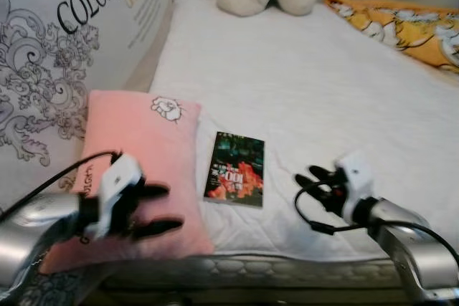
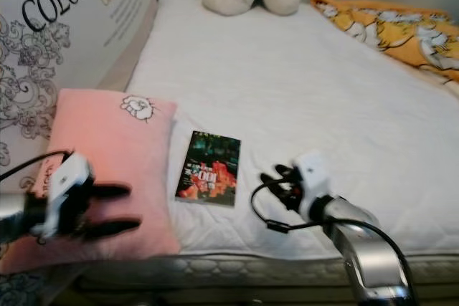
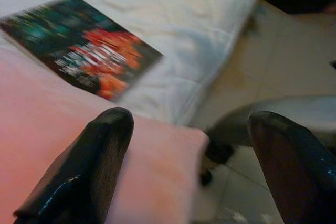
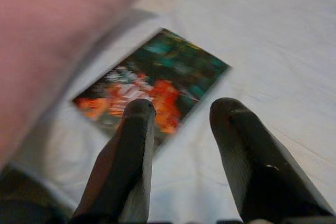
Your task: Clean up the room
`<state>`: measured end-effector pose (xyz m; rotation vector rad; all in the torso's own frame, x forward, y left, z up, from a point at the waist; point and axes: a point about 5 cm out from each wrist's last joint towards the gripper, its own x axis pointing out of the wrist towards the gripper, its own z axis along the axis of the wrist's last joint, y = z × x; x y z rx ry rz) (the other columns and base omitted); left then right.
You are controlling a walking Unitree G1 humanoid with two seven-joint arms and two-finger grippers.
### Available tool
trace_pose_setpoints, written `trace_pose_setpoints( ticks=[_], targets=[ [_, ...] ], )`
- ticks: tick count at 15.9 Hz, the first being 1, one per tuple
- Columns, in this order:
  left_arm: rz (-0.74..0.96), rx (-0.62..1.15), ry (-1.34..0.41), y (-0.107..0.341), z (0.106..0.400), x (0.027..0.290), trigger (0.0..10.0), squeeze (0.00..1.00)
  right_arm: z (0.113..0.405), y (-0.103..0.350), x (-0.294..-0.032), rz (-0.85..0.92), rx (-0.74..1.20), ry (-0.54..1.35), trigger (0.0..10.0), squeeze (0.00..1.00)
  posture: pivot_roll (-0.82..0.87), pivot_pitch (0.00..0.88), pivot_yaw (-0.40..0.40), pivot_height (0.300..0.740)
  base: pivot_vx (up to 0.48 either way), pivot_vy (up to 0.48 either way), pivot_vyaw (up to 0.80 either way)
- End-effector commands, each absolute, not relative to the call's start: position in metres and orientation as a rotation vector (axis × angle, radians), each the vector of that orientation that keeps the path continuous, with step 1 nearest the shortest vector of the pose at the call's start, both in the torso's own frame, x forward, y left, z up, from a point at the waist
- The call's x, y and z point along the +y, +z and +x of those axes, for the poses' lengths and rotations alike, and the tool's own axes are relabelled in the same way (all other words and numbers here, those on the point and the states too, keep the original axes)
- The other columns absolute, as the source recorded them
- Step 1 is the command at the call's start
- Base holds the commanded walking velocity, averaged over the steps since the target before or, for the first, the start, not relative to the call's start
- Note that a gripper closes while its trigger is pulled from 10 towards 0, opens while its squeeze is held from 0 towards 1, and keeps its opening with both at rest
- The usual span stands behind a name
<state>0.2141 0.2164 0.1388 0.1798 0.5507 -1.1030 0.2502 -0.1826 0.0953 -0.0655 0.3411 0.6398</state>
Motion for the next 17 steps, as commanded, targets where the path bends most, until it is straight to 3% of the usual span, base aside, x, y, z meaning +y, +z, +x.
trace_pose_setpoints(
  ticks=[1,3,6,9,11,14,17],
  targets=[
    [0.205,0.572,-1.116,0.144,0.211,0.218,10.0,0.0,0.25,0.096,-0.179,-0.096,0.343,0.711,10.0,0.0,0.01,0.019,-0.069,0.74,0.0,0.0,0.0],
    [0.356,0.69,-1.039,0.131,0.206,0.233,10.0,0.0,0.248,0.099,-0.166,-0.085,0.332,0.842,10.0,0.0,0.02,0.019,-0.075,0.74,0.0,0.0,0.0],
    [0.518,0.813,-0.965,0.104,0.203,0.238,10.0,0.0,0.256,0.095,-0.163,-0.118,0.326,0.823,10.0,0.0,0.02,0.021,-0.074,0.74,0.0,0.0,0.0],
    [0.514,0.791,-0.899,0.099,0.209,0.235,10.0,0.0,0.254,0.093,-0.162,-0.111,0.327,0.823,10.0,0.0,0.02,0.022,-0.074,0.74,0.0,0.0,0.0],
    [0.584,0.715,-0.838,0.098,0.218,0.233,10.0,0.0,0.255,0.093,-0.163,-0.113,0.321,0.8,10.0,0.0,0.02,0.023,-0.068,0.74,0.0,0.0,0.0],
    [0.6,0.395,-0.592,0.123,0.257,0.223,10.0,0.0,0.257,0.094,-0.169,-0.083,0.293,0.74,10.0,0.0,0.03,0.03,-0.07,0.74,0.0,0.0,0.0],
    [0.572,0.317,-0.573,0.126,0.259,0.213,10.0,0.0,0.256,0.092,-0.173,-0.082,0.294,0.718,10.0,0.0,0.04,0.03,-0.08,0.74,0.0,0.0,0.0]
  ],
)
